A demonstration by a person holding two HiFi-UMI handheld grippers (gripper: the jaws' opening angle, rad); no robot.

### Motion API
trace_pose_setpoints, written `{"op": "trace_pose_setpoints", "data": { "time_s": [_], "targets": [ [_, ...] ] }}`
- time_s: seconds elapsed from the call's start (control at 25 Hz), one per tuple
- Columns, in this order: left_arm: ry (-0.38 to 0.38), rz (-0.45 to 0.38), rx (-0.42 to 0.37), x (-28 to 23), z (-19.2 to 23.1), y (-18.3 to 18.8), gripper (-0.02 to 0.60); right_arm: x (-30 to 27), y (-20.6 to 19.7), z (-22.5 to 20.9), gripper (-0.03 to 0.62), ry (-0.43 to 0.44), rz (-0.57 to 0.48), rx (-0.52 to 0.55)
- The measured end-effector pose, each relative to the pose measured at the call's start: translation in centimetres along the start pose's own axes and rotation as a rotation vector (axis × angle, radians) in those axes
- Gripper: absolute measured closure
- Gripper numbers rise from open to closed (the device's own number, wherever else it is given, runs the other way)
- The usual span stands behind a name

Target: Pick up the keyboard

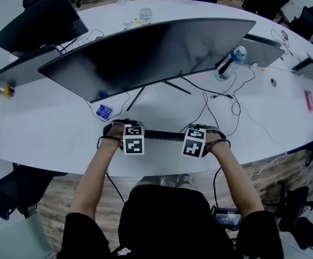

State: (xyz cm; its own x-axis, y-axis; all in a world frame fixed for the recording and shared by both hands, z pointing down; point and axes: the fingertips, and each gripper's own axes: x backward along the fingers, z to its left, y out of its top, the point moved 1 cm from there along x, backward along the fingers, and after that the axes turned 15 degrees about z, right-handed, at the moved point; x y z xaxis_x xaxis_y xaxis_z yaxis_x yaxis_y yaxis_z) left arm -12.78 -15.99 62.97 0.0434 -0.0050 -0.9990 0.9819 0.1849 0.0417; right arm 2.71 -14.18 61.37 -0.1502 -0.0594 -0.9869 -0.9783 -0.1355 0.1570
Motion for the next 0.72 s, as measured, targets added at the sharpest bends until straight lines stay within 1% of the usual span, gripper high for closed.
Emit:
{"op": "trace_pose_setpoints", "data": {
  "time_s": [0.08, 0.28, 0.44, 0.56, 0.72],
  "targets": [
    [0.002, -0.004, -0.002, 0.07, -0.06, 0.02, 0.492, -0.47, 0.11, 0.14, 0.472, 0.005, 0.012, 0.003],
    [0.007, -0.015, -0.014, 0.03, -0.17, -0.13, 0.492, -0.69, 0.33, 0.34, 0.507, 0.002, 0.031, 0.015],
    [0.025, -0.027, -0.022, 0.11, -0.14, -0.16, 0.492, -0.72, 0.38, 0.42, 0.513, 0.000, 0.043, 0.013],
    [0.036, -0.033, -0.012, 0.08, -0.07, -0.06, 0.492, -0.79, 0.35, 0.32, 0.513, -0.010, 0.045, 0.007],
    [0.039, -0.017, 0.010, -0.05, -0.43, -0.02, 0.492, -0.90, 0.34, 0.70, 0.514, -0.017, 0.049, 0.007]
  ]
}}
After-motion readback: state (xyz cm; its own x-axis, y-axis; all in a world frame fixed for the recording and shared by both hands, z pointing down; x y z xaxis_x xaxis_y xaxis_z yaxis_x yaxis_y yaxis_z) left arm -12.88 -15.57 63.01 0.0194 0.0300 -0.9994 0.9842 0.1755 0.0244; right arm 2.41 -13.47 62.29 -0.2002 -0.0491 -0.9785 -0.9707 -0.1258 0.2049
